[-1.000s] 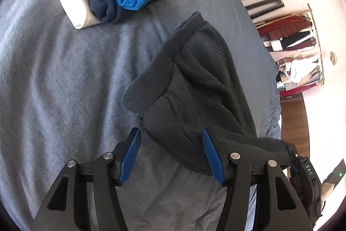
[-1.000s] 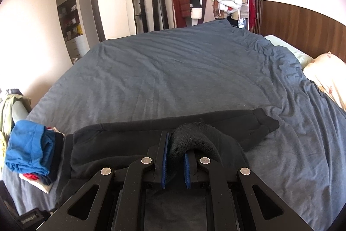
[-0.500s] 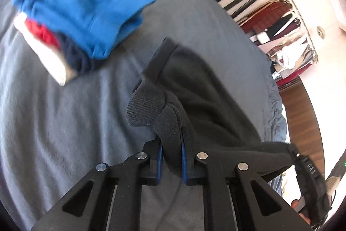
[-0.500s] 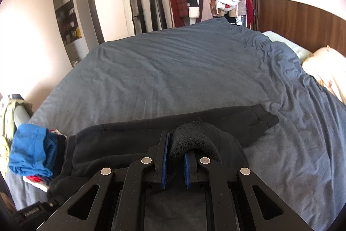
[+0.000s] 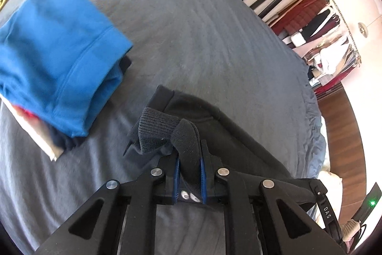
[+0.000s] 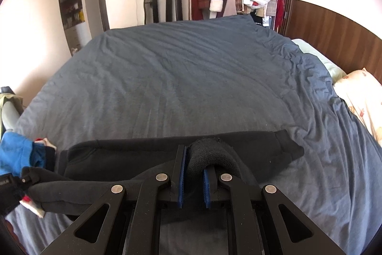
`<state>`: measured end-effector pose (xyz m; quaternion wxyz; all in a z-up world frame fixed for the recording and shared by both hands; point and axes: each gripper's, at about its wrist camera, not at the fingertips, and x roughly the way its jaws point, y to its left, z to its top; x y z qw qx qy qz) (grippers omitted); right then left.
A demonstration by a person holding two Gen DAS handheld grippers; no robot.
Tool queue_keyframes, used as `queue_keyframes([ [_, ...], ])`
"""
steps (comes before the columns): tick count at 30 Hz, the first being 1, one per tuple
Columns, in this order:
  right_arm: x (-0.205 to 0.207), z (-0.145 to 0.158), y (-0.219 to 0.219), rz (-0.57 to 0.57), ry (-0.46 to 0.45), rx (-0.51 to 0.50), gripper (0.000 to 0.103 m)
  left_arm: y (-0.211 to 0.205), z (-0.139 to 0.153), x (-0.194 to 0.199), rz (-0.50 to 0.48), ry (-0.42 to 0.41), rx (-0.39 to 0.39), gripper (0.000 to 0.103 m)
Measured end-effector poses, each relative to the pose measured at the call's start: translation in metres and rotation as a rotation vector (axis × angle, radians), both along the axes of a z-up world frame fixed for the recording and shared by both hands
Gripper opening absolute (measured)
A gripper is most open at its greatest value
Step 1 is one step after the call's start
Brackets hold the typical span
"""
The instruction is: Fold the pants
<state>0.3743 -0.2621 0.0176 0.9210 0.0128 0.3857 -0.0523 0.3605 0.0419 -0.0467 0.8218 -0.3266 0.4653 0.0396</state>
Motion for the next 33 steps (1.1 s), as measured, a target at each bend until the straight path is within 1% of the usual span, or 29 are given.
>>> queue_keyframes([
  [2, 0.015, -0.003, -0.002, -0.003, 0.023, 0.003, 0.013, 0.0, -0.002, 0.012, 0.007, 0.016, 0.001, 0.015],
  [5, 0.036, -0.009, 0.001, 0.001, 0.05, -0.02, 0.013, 0.001, -0.008, 0.03, 0.015, 0.042, -0.004, 0.015],
  [12, 0.078, -0.03, 0.004, 0.007, 0.131, -0.033, 0.013, -0.002, -0.023, 0.062, -0.007, 0.101, 0.023, 0.016],
  [16, 0.096, -0.046, 0.0, -0.008, 0.181, -0.02, 0.013, -0.004, -0.032, 0.079, -0.013, 0.13, 0.043, 0.021],
  [20, 0.115, -0.061, 0.001, -0.009, 0.231, -0.017, 0.014, -0.003, -0.041, 0.095, -0.029, 0.162, 0.051, 0.022],
  [24, 0.132, -0.075, 0.003, 0.013, 0.299, -0.017, 0.018, -0.003, -0.046, 0.108, -0.053, 0.195, 0.062, 0.026],
  [26, 0.141, -0.081, 0.004, 0.028, 0.334, -0.016, 0.02, -0.003, -0.048, 0.116, -0.073, 0.213, 0.064, 0.029],
  [28, 0.148, -0.084, 0.004, 0.032, 0.35, -0.012, 0.02, -0.004, -0.049, 0.124, -0.109, 0.239, 0.062, 0.033],
  [29, 0.151, -0.085, 0.004, 0.039, 0.364, -0.009, 0.023, -0.005, -0.049, 0.128, -0.126, 0.253, 0.064, 0.034],
  [30, 0.155, -0.087, 0.005, 0.052, 0.387, -0.004, 0.03, -0.006, -0.049, 0.133, -0.146, 0.268, 0.069, 0.036],
  [33, 0.163, -0.088, 0.007, 0.072, 0.415, 0.007, 0.039, -0.007, -0.048, 0.144, -0.197, 0.331, 0.076, 0.037],
])
